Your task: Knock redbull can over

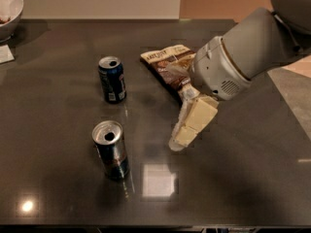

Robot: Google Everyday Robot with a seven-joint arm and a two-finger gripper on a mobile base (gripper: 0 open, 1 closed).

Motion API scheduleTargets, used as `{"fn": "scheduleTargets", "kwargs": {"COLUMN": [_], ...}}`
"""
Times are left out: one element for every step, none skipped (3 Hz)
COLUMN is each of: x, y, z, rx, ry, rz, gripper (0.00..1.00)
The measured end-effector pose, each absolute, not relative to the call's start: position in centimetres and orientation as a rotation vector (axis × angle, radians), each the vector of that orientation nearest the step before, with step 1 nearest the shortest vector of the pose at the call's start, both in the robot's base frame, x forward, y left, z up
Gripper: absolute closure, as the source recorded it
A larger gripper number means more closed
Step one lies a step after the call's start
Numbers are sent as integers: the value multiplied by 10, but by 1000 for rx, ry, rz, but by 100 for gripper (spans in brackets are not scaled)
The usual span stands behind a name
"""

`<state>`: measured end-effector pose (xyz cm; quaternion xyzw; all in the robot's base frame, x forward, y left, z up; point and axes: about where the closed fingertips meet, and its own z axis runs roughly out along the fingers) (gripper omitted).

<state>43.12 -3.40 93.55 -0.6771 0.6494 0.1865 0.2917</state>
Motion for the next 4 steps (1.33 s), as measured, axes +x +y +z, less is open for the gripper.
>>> {"fn": "scheduleTargets", "kwargs": {"x": [418,406,397,392], "y": [-13,4,19,35], "z": [924,917,914,911], "rx": [-1814,-1816,-1808,-1799], "ry": [1643,1569,1517,1485], "rz": [588,657,707,758], "gripper": [0,0,0,0]}}
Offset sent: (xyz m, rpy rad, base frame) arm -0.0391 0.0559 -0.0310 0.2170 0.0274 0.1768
